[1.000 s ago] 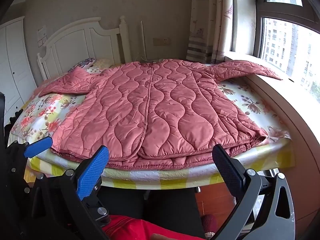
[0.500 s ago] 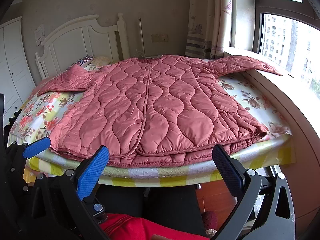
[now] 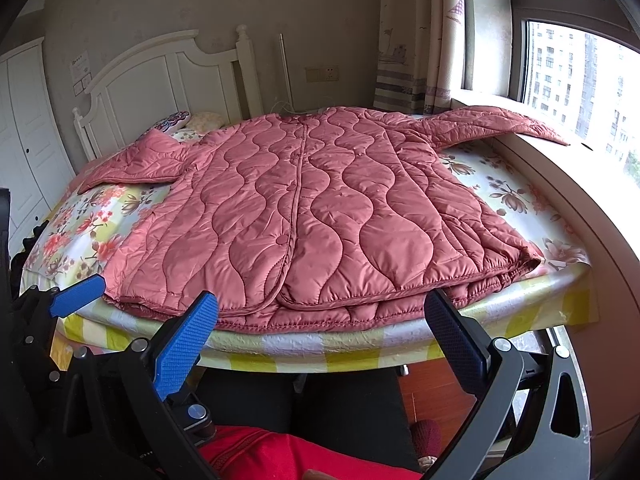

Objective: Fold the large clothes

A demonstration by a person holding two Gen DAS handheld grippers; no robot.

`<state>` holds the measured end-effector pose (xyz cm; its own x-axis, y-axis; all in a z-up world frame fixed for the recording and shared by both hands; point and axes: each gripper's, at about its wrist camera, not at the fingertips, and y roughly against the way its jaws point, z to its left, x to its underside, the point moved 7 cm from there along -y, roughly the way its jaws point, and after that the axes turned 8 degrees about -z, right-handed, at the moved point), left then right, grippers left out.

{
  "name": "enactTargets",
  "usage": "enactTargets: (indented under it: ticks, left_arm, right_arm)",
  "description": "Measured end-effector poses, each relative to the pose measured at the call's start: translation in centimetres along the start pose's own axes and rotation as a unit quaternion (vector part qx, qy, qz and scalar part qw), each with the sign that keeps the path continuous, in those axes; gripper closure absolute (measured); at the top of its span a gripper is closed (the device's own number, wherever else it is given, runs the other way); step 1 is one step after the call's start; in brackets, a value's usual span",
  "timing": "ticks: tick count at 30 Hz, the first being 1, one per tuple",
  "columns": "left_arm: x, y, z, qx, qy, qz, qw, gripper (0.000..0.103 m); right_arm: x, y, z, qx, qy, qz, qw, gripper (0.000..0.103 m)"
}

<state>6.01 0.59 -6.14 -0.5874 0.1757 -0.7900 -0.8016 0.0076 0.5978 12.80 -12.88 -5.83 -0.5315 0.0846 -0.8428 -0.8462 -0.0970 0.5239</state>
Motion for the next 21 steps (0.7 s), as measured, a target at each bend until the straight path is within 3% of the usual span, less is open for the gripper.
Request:
enactTargets:
  ticks: [12,21]
  left_arm:
    - [0.14,-0.07,-0.09,0.001,0.002,0.001,1.0,0.002]
    - [0.05,-0.03,-0.24,-0.006,0.002,-0.011,0.9999,0.002]
  right_arm:
    - [0.5,-0.53,0.23,-0.022,-0.019,0.017,0.999,0.004]
    - [-0.12,-0.33,-0.09,-0.003,-0.003,0.008,1.0,0.004]
